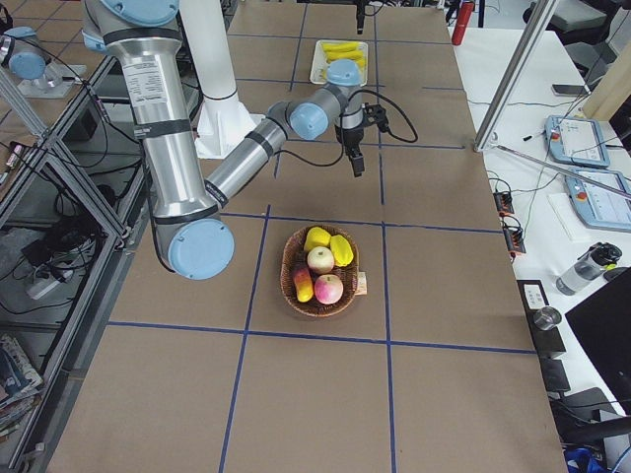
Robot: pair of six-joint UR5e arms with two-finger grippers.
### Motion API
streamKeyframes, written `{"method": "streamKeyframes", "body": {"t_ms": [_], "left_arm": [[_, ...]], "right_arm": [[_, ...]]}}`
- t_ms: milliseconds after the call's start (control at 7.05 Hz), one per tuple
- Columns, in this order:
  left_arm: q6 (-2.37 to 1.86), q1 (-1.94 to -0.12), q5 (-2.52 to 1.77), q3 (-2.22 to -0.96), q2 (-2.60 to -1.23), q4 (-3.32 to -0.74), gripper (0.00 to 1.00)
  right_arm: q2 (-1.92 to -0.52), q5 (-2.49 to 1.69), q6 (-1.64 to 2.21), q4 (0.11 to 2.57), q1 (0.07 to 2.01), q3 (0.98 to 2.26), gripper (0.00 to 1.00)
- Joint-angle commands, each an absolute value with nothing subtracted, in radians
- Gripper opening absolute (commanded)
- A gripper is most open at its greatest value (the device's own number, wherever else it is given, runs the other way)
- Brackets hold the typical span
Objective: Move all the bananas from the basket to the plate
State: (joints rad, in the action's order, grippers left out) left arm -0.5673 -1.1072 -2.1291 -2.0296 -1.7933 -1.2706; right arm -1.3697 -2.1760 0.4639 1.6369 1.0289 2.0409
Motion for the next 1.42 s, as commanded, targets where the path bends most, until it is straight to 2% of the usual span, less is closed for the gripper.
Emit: {"method": "streamKeyframes", "body": {"t_ms": [0,284,567,1277], "left_arm": [[-0.277,-1.299,-2.269,-2.013,-1.682,-1.273,0.99],[-0.023,-1.440,-2.362,-1.891,-1.629,-1.276,0.99],[0.106,-1.540,-2.393,-1.797,-1.594,-1.278,0.99],[0.098,-1.582,-2.390,-1.732,-1.505,-1.333,0.99]], "right_arm": [[-1.422,-2.399,0.019,1.638,1.298,1.812,1.00],[-1.520,-2.428,-0.229,1.637,1.453,1.717,1.00],[-1.560,-2.572,-0.226,1.603,1.546,1.588,1.00],[-1.575,-2.434,-0.203,1.577,1.555,1.574,1.00]]}}
